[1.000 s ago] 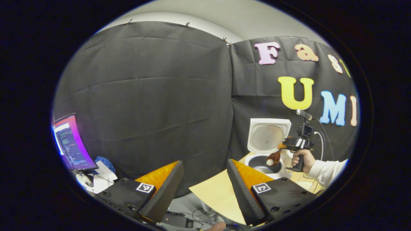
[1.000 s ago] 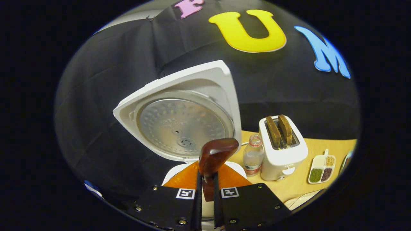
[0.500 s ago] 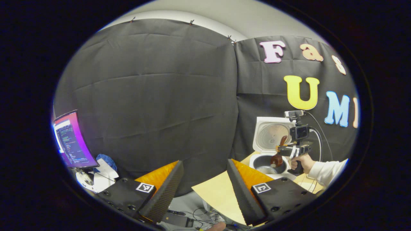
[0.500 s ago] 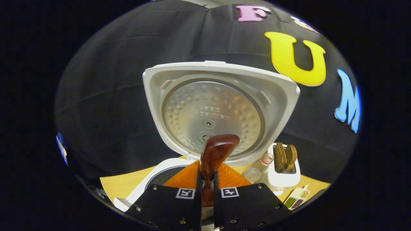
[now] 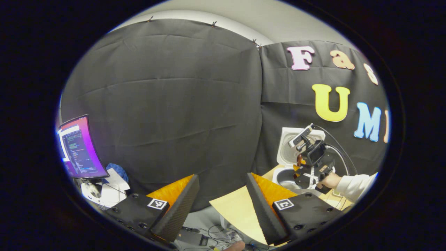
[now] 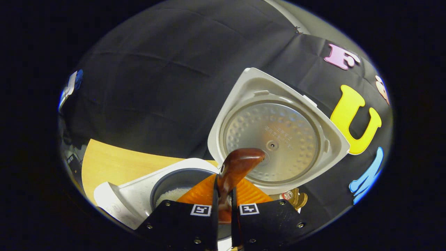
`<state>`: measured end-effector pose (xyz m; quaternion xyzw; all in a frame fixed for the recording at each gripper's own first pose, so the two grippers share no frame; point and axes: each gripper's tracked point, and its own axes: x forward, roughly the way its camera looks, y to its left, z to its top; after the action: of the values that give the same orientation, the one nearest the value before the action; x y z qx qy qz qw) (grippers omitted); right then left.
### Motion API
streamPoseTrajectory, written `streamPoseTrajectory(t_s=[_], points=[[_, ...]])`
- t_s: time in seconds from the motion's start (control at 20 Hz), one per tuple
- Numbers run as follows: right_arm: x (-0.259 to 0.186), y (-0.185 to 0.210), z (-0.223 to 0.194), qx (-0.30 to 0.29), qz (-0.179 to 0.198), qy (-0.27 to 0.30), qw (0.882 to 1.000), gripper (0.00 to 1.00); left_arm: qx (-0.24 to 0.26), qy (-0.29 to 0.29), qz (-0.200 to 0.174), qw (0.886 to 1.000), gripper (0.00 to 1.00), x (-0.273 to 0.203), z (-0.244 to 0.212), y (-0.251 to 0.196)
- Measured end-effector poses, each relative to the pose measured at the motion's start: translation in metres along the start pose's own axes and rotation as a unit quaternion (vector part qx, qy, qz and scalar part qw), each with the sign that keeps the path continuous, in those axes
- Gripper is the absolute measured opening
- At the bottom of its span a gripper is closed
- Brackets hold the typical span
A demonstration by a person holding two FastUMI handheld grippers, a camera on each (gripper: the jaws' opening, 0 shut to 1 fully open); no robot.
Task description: Close the left gripper, press the button to open the rice cooker; take a wooden spoon from the chopstick holder with the right hand, scoop a spoonful of rice and pour it into the rice cooker, then put the wooden spoon back into the chopstick holder.
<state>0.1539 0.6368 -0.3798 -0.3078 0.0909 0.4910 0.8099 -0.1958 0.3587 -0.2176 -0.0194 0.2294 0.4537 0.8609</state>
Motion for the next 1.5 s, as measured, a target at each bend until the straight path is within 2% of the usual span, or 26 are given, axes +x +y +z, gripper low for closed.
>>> streamPoseTrajectory(t_s=[0.15,0.35,0.5,0.7,0.85,1.1,1.35,1.5], points=[[-0.009,0.0,0.003,0.02,0.006,0.004,1.0,0.16,-0.002,-0.008,0.007,1.0,0.91,-0.011,0.003,0.004],[-0.026,-0.011,0.011,0.091,0.017,-0.001,0.996,0.15,-0.011,-0.014,0.01,1.0,0.91,-0.025,0.004,0.007],[-0.042,-0.024,0.009,0.15,0.014,0.002,0.989,0.15,-0.01,-0.024,0.005,1.0,0.9,-0.037,0.009,0.006],[-0.074,-0.042,0.005,0.23,0.014,0.002,0.973,0.16,-0.009,-0.035,-0.012,0.999,0.9,-0.05,0.014,0.008],[-0.108,-0.059,0.002,0.284,0.001,0.002,0.959,0.15,-0.005,-0.045,-0.036,0.998,0.9,-0.06,0.016,0.008],[-0.175,-0.083,-0.003,0.387,-0.027,-0.004,0.922,0.15,-0.009,-0.066,-0.082,0.994,0.91,-0.076,0.027,0.011],[-0.249,-0.108,-0.019,0.447,-0.078,-0.014,0.891,0.15,-0.019,-0.068,-0.14,0.988,0.91,-0.078,0.015,0.014],[-0.295,-0.122,-0.032,0.471,-0.107,-0.017,0.876,0.15,-0.036,-0.062,-0.191,0.979,0.91,-0.076,0.01,-0.006]])
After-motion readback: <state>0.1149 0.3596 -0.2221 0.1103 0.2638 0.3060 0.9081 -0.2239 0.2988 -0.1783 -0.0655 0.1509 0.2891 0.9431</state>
